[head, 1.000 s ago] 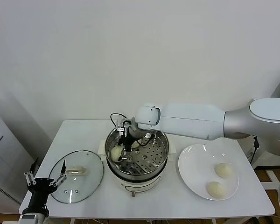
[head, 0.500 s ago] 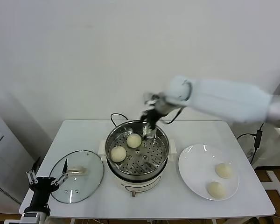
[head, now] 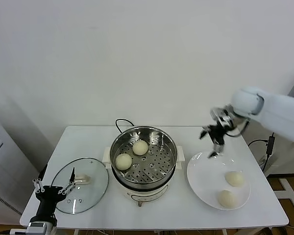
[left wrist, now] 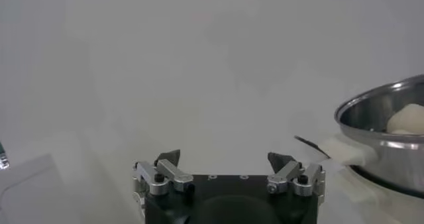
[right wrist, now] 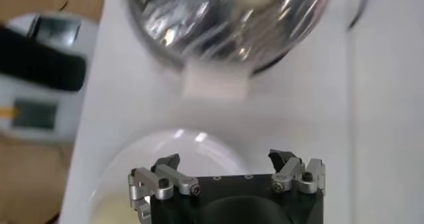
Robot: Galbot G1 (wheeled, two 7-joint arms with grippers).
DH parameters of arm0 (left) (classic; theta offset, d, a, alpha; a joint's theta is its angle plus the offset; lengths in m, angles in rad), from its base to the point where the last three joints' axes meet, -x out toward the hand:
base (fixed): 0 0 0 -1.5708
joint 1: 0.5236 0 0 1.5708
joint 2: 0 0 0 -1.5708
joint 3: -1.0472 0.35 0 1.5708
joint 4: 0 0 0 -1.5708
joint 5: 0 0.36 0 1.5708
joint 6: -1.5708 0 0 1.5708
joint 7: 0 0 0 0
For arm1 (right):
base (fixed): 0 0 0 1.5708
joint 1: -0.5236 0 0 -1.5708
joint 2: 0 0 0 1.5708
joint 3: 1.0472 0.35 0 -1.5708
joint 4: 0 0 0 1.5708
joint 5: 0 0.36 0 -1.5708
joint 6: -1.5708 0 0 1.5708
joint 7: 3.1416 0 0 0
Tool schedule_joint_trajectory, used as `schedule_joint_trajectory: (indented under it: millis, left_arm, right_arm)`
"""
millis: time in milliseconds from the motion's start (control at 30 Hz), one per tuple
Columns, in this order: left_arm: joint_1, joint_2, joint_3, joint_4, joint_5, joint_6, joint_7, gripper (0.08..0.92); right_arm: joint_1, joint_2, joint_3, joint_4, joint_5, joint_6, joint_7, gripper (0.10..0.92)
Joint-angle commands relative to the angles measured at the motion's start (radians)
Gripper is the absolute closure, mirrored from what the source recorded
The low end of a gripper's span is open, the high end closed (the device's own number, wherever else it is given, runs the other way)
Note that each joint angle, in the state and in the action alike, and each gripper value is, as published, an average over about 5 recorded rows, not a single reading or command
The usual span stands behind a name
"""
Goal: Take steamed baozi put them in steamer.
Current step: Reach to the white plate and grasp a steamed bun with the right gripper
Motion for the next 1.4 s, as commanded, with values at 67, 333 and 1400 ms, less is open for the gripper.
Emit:
schedule_joint_trajectory:
  millis: [67, 333, 1400]
  left_arm:
    - [0.007, -0.008, 0.002, 0.000, 0.016, 0.002, 0.000, 0.177]
    - [0.014, -0.016, 0.003, -0.002, 0.029, 0.001, -0.001, 0.177]
    - [0.019, -0.009, -0.007, 0.001, 0.020, -0.008, 0.000, 0.177]
  right_arm:
    - [-0.423, -0.149, 0.248, 0.047, -0.275, 0.084, -0.056, 0.203]
    - [-0.507, -0.116, 0.306, 0.014, -0.314, 0.088, -0.048, 0.203]
    - [-0.300, -0.058, 0.215, -0.020, -0.225, 0.090, -0.014, 0.601]
